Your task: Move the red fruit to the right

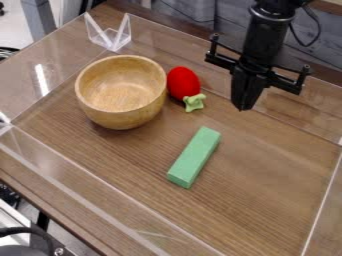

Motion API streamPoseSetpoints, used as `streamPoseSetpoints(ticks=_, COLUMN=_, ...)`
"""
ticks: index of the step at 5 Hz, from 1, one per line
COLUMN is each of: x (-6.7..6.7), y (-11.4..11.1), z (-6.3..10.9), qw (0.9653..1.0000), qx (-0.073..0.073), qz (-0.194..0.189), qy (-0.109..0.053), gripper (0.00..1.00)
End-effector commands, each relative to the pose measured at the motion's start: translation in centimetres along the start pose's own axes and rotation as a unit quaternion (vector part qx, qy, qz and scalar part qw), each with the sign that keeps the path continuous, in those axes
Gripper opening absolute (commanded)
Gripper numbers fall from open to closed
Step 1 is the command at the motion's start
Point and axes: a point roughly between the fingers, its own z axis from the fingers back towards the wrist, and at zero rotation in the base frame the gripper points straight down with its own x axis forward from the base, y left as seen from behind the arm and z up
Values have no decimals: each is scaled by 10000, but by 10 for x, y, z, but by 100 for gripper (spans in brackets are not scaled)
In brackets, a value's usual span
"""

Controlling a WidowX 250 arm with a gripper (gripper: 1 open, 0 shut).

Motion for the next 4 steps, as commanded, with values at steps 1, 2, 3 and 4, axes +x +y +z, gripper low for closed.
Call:
streamPoseSetpoints(ticks=1, x=3, y=12, z=5, qw=9985, qx=-100, qz=524, qy=-102, gripper=100)
streamPoseSetpoints(ticks=2, x=6, y=30, z=4, qw=9923, qx=-289, qz=1201, qy=-54, gripper=100)
streamPoseSetpoints(ticks=3, x=19, y=48, z=1, qw=9785, qx=-539, qz=1992, qy=-28, gripper=100)
streamPoseSetpoints(ticks=4, x=29, y=62, z=-3, qw=9556, qx=-730, qz=2854, qy=-62, gripper=100)
